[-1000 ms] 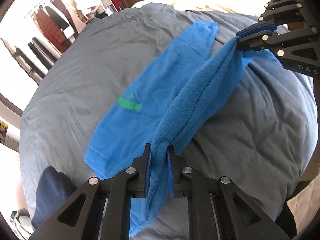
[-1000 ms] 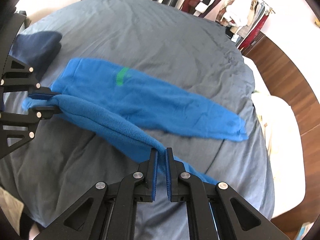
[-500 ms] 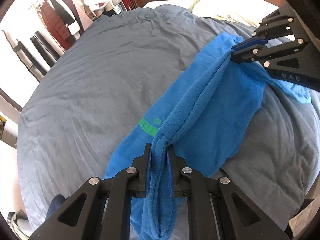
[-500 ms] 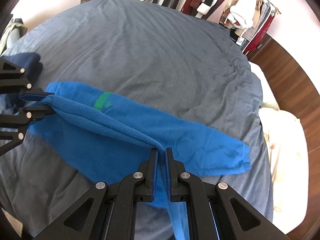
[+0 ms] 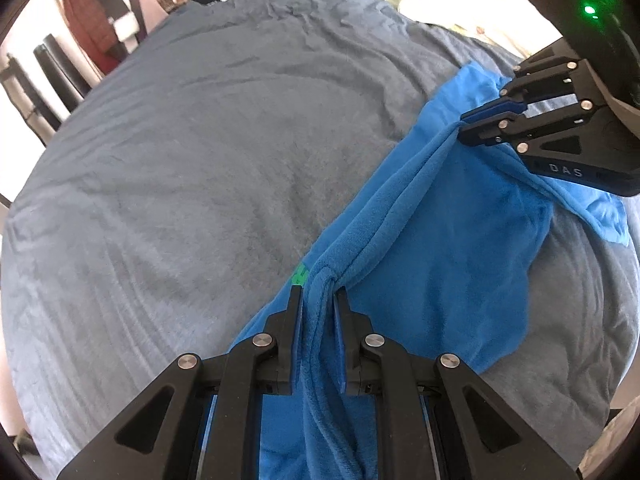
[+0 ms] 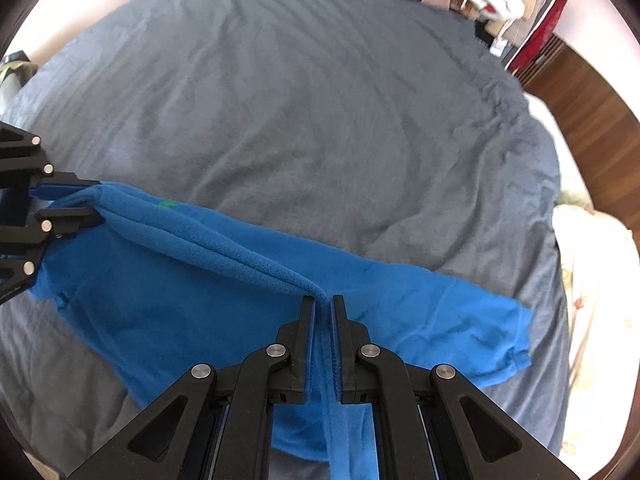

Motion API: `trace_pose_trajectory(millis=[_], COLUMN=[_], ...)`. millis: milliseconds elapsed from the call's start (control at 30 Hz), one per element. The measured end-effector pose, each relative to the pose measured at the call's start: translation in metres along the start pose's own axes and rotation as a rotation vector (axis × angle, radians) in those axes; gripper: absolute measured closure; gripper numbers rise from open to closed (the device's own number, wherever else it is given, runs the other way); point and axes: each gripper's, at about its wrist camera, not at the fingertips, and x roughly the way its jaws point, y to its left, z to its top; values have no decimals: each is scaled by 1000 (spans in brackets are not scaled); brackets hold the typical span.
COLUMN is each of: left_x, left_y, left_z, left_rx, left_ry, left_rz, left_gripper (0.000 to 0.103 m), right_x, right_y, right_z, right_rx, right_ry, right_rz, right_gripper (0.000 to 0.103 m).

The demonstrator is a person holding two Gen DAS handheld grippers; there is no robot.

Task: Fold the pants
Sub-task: 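Lift the held pants edge with both grippers and fold it over lengthwise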

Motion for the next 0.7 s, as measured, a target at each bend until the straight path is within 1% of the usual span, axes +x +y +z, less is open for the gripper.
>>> trace_pose_trajectory(millis=[67,167,400,500,567,633,700], left_x=[9,19,48,58,63,66,66], left_y=[4,8,25,29,31,32,37], left_z=[3,6,13,14,14,15,15], left_rx=[-3,2,-42,-63,-67,-75,-94], left_ry=[13,36,115,140,150,160,160], left_rz=[-9,-25,-109,-131,-131,-123,-109], left_gripper=[88,88,88,87,83,74,60], right_x=[16,31,68,78,84,90,95], right_y=[-3,-6,-7,-7,-9,-9,-10], right_z=[5,12,21,25,26,27,28], right_rx=[-1,-2,-2,10,20,29,48], right_ry=[29,47,115,133,142,150,160], right_rz=[12,19,52,64,69,72,77], right_gripper=[97,97,97,97,97,96,96])
